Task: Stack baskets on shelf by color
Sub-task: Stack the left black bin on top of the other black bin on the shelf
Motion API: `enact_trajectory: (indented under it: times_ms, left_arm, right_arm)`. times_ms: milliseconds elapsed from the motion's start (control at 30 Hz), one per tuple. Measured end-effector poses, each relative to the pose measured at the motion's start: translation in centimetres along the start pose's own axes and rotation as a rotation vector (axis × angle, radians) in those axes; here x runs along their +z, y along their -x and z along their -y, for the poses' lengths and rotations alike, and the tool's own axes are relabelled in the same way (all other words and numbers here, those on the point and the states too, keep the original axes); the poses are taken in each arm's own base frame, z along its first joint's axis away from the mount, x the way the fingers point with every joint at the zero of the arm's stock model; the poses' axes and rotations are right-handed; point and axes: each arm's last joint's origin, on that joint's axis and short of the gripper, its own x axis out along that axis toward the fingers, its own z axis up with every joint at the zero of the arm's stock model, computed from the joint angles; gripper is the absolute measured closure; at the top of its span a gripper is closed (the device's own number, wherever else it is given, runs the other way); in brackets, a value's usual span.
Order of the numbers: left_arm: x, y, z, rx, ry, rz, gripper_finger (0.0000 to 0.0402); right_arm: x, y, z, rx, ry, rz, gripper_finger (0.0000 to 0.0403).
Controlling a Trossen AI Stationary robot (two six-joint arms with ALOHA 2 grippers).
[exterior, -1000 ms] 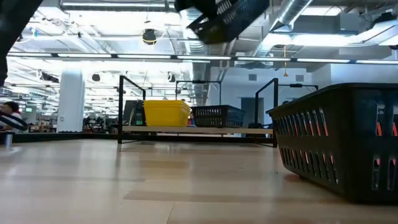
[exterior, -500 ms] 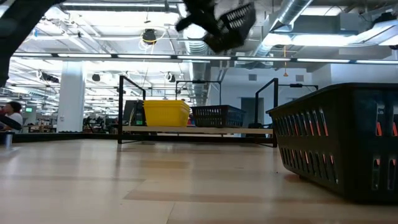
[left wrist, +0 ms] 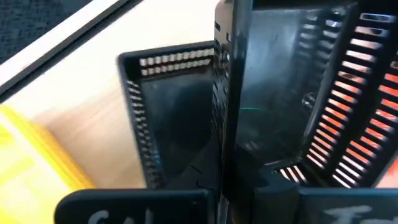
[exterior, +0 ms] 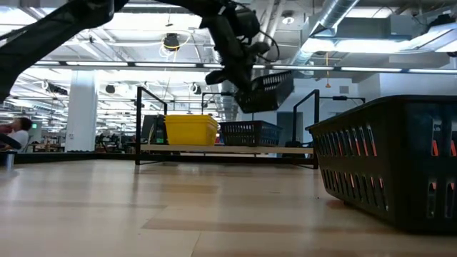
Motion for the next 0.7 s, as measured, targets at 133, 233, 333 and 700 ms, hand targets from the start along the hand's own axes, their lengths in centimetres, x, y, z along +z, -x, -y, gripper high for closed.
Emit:
enact_trajectory:
  times_ms: [133, 233, 333, 700]
  left_arm:
    - [0.5, 0.0, -1.4, 0.047, 0.018, 0.009, 0.0401]
    - [0.8, 0.2, -2.4, 0.064, 0.038, 0.008, 0.0401]
    - [1.0, 0.2, -3.1, 0.077, 0.027, -0.003, 0.0401]
    - [0.4, -0.7, -3.4, 0.095, -0.016, -0.064, 0.0401]
  right_arm:
    - [-0.6, 0.0, -0.1, 0.021, 0.001, -0.029, 0.0402]
    - [-1.0, 0.0, -0.1, 0.021, -0.007, -0.044, 0.0401]
    - [-1.0, 0.0, -0.1, 0.02, -0.009, -0.047, 0.0402]
    - [-1.0, 0.0, -0.1, 0.02, -0.009, -0.047, 0.0401]
